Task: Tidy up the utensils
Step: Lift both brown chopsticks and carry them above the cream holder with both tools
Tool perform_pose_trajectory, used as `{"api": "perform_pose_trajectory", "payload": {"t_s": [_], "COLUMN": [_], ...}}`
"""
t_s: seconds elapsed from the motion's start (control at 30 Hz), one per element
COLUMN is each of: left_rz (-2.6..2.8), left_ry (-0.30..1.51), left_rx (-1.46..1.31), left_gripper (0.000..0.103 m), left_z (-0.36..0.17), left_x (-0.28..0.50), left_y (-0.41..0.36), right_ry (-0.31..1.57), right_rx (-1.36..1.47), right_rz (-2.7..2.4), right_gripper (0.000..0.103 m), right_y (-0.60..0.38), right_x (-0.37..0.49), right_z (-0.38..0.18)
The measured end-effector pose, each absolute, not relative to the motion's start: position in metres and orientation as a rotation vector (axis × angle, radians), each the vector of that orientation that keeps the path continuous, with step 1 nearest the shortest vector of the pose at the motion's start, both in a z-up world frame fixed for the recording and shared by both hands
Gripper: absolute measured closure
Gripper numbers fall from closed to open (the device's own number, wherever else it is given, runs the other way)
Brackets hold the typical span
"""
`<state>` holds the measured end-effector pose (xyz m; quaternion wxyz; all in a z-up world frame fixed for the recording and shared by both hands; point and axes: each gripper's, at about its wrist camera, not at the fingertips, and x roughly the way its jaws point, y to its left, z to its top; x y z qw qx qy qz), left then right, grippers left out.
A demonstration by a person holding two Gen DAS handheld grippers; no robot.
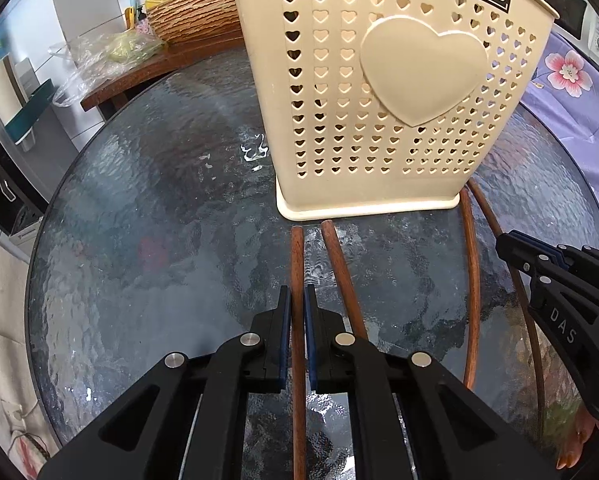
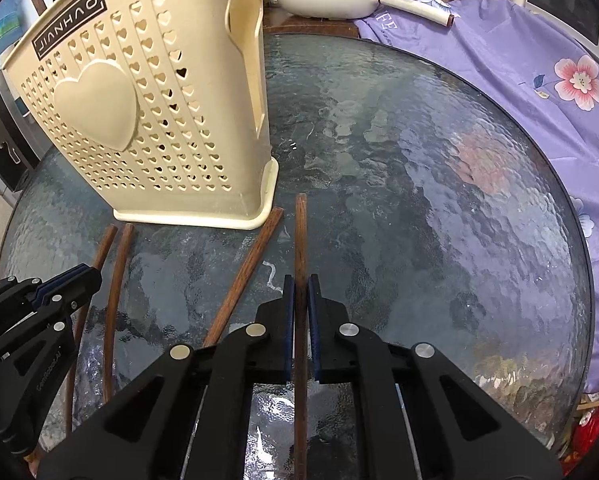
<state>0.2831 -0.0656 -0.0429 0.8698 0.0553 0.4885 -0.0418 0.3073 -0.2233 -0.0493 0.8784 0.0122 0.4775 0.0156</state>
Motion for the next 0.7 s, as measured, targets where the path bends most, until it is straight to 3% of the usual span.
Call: {"api": "perform_pose_trajectory", "payload": {"t_s": [0.4, 0.7], "left_rz": [-0.128, -0.186], "left_ry": [1.032, 0.921], "left_rx": [0.009, -0.039], "left_gripper": [0.097, 0.097], "left_z": [-0.038, 0.001], "left_x": [0.281, 0.255], "left_y": [-0.048, -0.039], "right_ry": [0.914, 0.786], "right_rx": [0.185, 0.261], "right_rz": [0.136, 0.276], "right_gripper": [0.096, 0.096], "right_y": [-0.242, -0.253], "right_x": [0.294, 0.264], "right_z": [-0.037, -0.003]}}
